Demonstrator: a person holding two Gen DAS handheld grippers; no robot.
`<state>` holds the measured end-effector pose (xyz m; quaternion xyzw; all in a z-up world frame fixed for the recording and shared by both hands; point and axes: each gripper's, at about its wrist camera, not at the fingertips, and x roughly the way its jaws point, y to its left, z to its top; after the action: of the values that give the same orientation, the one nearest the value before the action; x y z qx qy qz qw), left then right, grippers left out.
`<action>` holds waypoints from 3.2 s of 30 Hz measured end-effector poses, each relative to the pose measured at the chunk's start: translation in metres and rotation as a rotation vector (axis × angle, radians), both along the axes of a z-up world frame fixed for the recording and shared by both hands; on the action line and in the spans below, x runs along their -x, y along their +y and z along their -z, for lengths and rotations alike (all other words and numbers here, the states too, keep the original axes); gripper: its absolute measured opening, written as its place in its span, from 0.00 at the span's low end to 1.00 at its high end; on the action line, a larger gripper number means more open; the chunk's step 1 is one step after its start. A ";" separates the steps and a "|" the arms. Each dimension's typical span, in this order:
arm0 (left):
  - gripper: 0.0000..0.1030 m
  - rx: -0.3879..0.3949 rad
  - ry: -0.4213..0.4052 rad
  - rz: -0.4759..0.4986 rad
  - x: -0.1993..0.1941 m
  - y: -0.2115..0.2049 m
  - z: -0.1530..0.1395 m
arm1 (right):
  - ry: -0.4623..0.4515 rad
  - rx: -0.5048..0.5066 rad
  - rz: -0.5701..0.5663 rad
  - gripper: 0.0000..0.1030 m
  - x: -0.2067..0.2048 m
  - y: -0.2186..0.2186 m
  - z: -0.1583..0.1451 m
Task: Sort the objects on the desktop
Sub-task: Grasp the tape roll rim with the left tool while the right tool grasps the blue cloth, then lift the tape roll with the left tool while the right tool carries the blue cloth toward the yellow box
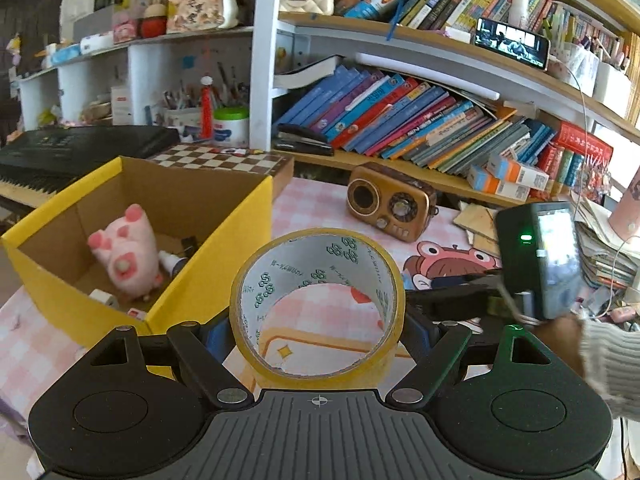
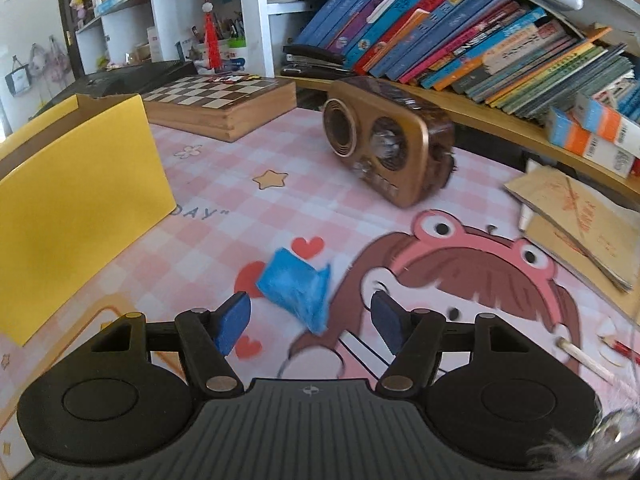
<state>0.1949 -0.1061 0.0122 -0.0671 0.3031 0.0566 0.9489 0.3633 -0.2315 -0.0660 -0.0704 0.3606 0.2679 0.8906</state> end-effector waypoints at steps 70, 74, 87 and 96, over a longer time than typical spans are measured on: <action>0.81 0.052 -0.063 0.116 0.191 0.150 -0.008 | -0.038 -0.103 0.239 0.39 0.318 0.066 -0.074; 0.81 0.056 -0.065 0.104 0.202 0.163 -0.009 | -0.038 -0.103 0.223 0.39 0.328 0.080 -0.076; 0.80 0.057 -0.077 0.037 0.226 0.199 -0.008 | -0.040 -0.091 0.128 0.39 0.341 0.124 -0.079; 0.80 0.057 -0.067 -0.003 0.224 0.218 -0.006 | -0.014 -0.073 0.082 0.39 0.335 0.142 -0.076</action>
<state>-0.0287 0.1117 0.0181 -0.0963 0.2723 0.0472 0.9562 0.0283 -0.0898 0.0103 -0.0248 0.3469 0.2435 0.9054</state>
